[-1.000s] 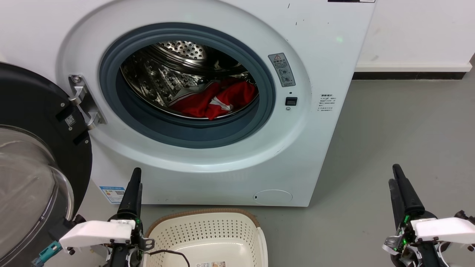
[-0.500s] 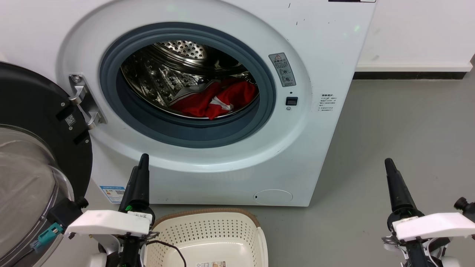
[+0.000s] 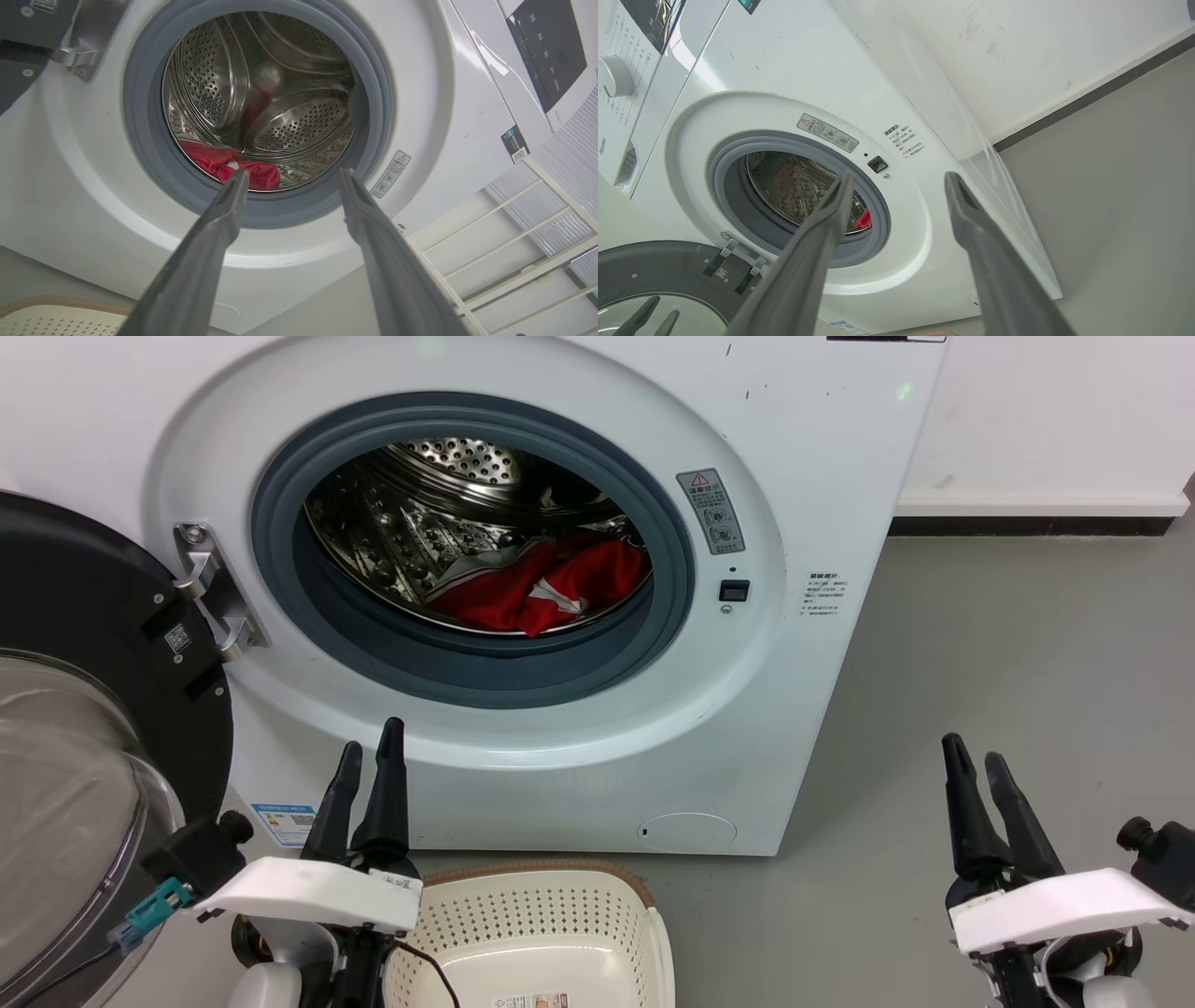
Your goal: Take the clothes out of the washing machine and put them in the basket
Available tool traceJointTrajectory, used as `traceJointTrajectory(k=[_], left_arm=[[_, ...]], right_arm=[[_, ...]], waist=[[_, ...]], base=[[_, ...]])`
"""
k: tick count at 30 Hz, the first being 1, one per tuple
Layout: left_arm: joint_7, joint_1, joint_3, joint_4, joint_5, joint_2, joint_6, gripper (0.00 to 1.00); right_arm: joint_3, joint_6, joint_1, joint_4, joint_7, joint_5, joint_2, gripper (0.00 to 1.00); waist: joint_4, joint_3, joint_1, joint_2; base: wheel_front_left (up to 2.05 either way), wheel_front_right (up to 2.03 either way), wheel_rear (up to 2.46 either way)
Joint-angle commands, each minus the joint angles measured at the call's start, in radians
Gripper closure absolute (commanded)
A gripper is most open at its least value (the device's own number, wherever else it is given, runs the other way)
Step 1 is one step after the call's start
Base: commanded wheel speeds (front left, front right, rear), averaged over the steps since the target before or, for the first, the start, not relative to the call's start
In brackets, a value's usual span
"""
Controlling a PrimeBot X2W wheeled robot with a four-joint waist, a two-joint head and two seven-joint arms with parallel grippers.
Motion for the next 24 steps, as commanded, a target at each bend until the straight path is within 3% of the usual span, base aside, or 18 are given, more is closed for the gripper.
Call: traceJointTrajectory(k=[1,24], left_arm=[[-0.013,-0.027,-0.008,-0.016,0.050,0.003,0.005,0.00],[-0.074,-0.030,-0.065,0.011,0.364,0.003,0.025,0.00]], right_arm=[[0.005,0.000,-0.001,-0.016,-0.013,-0.053,-0.004,0.00],[0.019,0.000,0.010,0.006,-0.074,-0.365,-0.004,0.00]], waist=[[0.000,0.000,0.0000,-0.0001],[0.003,-0.002,-0.0001,-0.0001]], base=[[0.00,0.00,0.00],[0.00,0.00,0.00]])
